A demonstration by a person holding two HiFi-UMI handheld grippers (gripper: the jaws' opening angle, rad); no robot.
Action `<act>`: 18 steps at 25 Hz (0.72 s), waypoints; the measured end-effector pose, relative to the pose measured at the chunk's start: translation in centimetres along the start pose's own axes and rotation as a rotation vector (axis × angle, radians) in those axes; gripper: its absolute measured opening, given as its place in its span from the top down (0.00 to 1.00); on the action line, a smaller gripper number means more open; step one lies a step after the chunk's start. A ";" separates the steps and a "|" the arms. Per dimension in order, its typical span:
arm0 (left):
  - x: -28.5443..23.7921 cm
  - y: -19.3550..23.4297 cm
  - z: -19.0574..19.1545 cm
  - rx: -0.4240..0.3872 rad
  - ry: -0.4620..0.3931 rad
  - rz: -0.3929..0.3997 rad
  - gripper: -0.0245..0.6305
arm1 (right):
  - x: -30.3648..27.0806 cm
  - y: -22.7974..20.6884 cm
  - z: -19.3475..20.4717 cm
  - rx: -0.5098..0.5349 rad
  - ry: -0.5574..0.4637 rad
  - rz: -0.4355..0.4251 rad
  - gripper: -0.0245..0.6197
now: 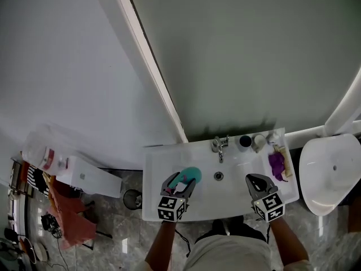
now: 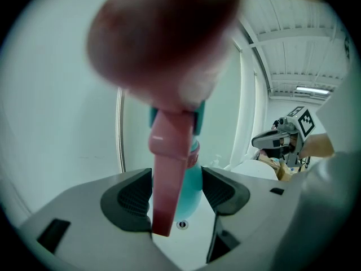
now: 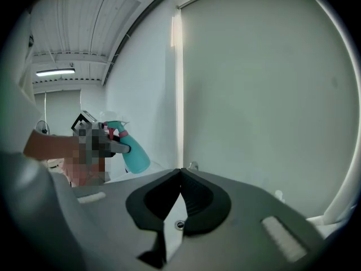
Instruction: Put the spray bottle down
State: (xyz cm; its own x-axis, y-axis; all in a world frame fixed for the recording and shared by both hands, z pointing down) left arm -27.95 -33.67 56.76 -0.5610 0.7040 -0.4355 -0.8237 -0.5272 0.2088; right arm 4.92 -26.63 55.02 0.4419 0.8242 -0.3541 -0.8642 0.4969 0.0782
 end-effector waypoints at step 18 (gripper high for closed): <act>-14.0 6.8 4.1 0.010 0.085 -0.081 0.53 | -6.9 -1.6 3.6 -0.046 0.134 -0.055 0.95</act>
State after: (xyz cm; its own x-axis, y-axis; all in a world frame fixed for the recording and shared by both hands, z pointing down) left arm -25.99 -45.15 67.88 -0.4843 0.7008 -0.5237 -0.8669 -0.4653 0.1790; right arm 4.15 -32.19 60.74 0.4553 0.7513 -0.4778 -0.8513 0.5246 0.0137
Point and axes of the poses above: the fingertips, and each gripper's own axes: x backward along the fingers, y to its left, z out of its underside, the point moved 10 cm from there along x, backward along the fingers, and after that the axes turned 8 degrees about x, right-handed, at the moved point
